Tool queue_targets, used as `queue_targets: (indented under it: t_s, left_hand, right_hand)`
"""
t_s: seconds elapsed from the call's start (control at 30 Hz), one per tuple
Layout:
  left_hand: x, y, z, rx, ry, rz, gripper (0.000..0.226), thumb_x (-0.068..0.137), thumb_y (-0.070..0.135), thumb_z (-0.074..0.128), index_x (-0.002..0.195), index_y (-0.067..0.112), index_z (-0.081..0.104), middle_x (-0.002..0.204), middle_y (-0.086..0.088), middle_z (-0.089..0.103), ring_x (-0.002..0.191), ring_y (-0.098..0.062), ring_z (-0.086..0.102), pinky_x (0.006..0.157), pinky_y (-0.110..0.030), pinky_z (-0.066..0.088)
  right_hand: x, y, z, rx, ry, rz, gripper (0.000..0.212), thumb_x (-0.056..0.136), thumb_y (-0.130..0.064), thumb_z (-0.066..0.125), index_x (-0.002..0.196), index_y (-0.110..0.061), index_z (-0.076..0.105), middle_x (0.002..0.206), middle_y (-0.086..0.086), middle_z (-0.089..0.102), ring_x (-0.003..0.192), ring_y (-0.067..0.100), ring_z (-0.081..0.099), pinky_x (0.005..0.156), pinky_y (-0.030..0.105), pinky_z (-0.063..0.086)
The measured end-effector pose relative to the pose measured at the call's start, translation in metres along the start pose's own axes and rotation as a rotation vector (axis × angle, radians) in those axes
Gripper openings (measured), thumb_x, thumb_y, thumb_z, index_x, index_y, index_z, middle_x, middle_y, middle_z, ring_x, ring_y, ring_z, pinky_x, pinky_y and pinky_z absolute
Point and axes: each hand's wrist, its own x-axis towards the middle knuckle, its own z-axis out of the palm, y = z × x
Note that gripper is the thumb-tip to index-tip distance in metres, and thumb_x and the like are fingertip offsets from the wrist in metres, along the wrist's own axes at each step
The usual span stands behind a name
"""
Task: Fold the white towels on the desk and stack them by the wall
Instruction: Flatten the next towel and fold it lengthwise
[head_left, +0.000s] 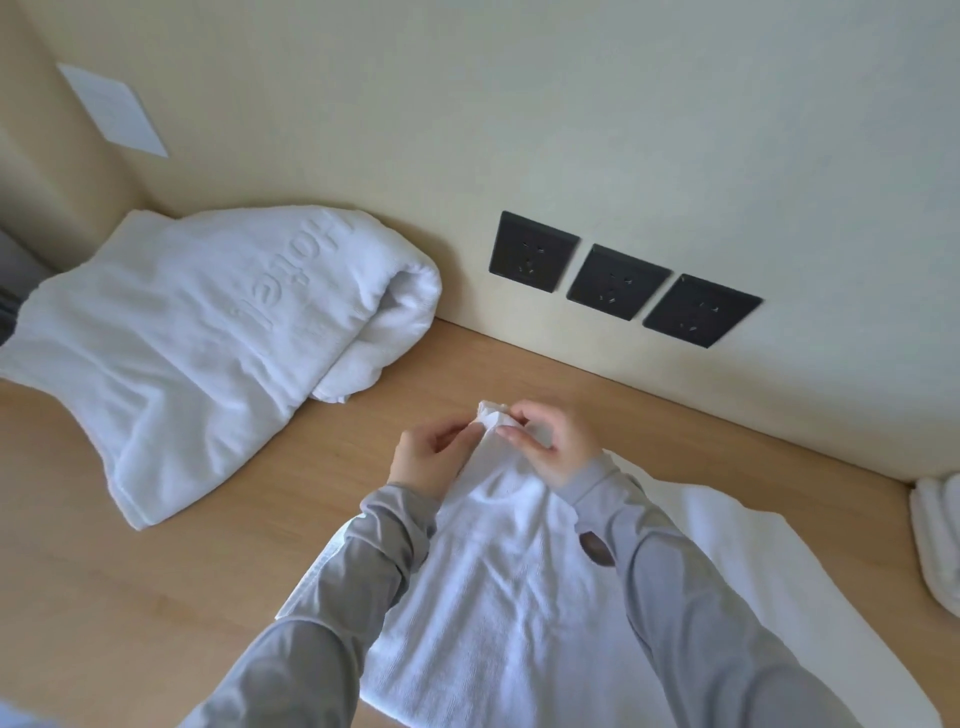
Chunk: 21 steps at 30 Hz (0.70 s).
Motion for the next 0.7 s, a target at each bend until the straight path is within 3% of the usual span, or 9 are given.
queue_targets:
  t_s: [0.17, 0.33, 0.43, 0.6, 0.7]
  left_hand:
    - [-0.003, 0.005, 0.004, -0.039, -0.025, 0.077, 0.020, 0.092, 0.020, 0.058, 0.080, 0.015, 0.073, 0.051, 0.012, 0.057, 0.048, 0.001, 0.048, 0.049, -0.011, 0.037]
    - [-0.004, 0.008, 0.005, -0.046, -0.055, 0.002, 0.013, 0.090, 0.018, 0.061, 0.088, 0.018, 0.073, 0.071, 0.009, 0.071, 0.065, 0.004, 0.062, 0.058, -0.008, 0.045]
    - [-0.006, 0.004, 0.004, -0.062, -0.049, -0.045, 0.013, 0.090, 0.016, 0.060, 0.088, 0.016, 0.073, 0.073, 0.004, 0.070, 0.067, -0.004, 0.061, 0.061, -0.014, 0.047]
    - [-0.005, 0.005, -0.002, -0.067, -0.012, -0.086, 0.016, 0.090, 0.019, 0.061, 0.087, 0.010, 0.074, 0.065, -0.005, 0.061, 0.057, -0.008, 0.052, 0.055, -0.017, 0.043]
    - [-0.005, 0.011, -0.005, -0.026, -0.023, -0.029, 0.015, 0.089, 0.018, 0.062, 0.081, 0.013, 0.073, 0.052, 0.008, 0.060, 0.046, 0.001, 0.050, 0.049, -0.010, 0.039]
  right_hand:
    - [-0.012, -0.009, -0.010, 0.041, -0.006, -0.043, 0.017, 0.089, -0.002, 0.057, 0.073, 0.002, 0.057, 0.064, 0.001, 0.047, 0.064, 0.007, 0.041, 0.065, 0.016, 0.034]
    - [-0.015, -0.004, -0.005, 0.064, -0.013, 0.035, 0.011, 0.090, 0.001, 0.054, 0.084, 0.004, 0.063, 0.076, 0.003, 0.058, 0.075, 0.021, 0.054, 0.071, 0.020, 0.040]
    - [-0.016, -0.005, -0.001, 0.070, 0.028, 0.069, 0.009, 0.088, 0.001, 0.056, 0.084, 0.001, 0.064, 0.078, -0.001, 0.060, 0.077, 0.015, 0.056, 0.072, 0.016, 0.041]
    - [-0.019, -0.012, -0.005, 0.084, -0.070, 0.109, 0.005, 0.084, -0.002, 0.064, 0.079, -0.004, 0.064, 0.065, -0.008, 0.054, 0.062, 0.006, 0.047, 0.063, 0.015, 0.039]
    - [-0.019, -0.019, -0.011, 0.102, -0.130, 0.133, 0.004, 0.082, -0.006, 0.067, 0.081, -0.009, 0.065, 0.068, -0.002, 0.057, 0.062, 0.005, 0.048, 0.063, 0.014, 0.040]
